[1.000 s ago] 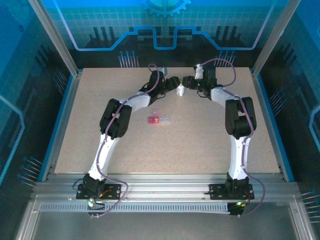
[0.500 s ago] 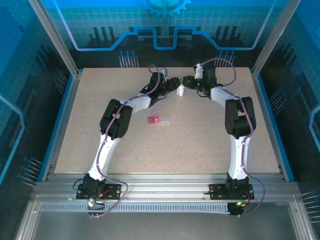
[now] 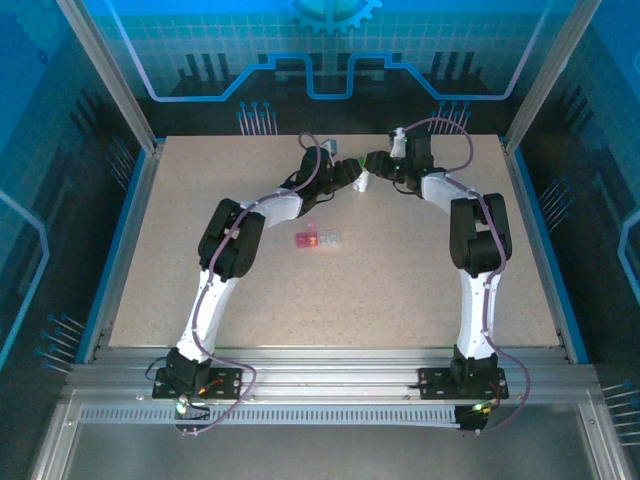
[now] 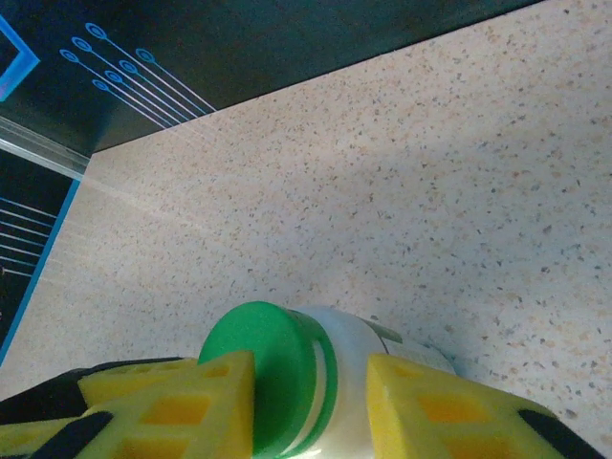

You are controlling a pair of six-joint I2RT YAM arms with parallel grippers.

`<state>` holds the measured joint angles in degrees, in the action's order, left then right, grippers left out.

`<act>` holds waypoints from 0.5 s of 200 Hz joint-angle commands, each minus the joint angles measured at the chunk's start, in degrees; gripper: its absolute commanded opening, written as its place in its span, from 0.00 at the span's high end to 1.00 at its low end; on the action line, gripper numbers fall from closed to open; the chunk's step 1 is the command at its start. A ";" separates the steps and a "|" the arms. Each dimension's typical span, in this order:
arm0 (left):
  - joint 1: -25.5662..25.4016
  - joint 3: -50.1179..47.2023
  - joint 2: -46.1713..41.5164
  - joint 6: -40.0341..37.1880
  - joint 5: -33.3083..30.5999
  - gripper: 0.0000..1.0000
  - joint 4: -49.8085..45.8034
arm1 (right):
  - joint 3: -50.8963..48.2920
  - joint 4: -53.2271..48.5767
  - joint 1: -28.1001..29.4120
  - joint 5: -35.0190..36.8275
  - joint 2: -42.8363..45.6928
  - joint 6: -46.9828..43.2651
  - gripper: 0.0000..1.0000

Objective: Sort the pills into containers

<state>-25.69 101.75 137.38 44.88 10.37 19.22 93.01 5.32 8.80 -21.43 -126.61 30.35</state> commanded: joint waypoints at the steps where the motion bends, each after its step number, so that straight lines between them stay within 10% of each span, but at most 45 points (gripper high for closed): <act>1: 0.66 1.68 -0.86 -1.64 0.32 0.57 -12.29 | 1.11 -10.28 -1.75 3.07 -0.67 0.51 0.63; 100: 2.43 6.93 -14.20 -6.11 -0.32 0.50 -19.98 | 10.36 -15.44 -4.53 -6.06 7.99 -3.89 0.53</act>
<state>-23.18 111.96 132.29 41.30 10.31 0.43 102.41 -5.28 4.38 -24.77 -124.68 29.67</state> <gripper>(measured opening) 0.492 0.470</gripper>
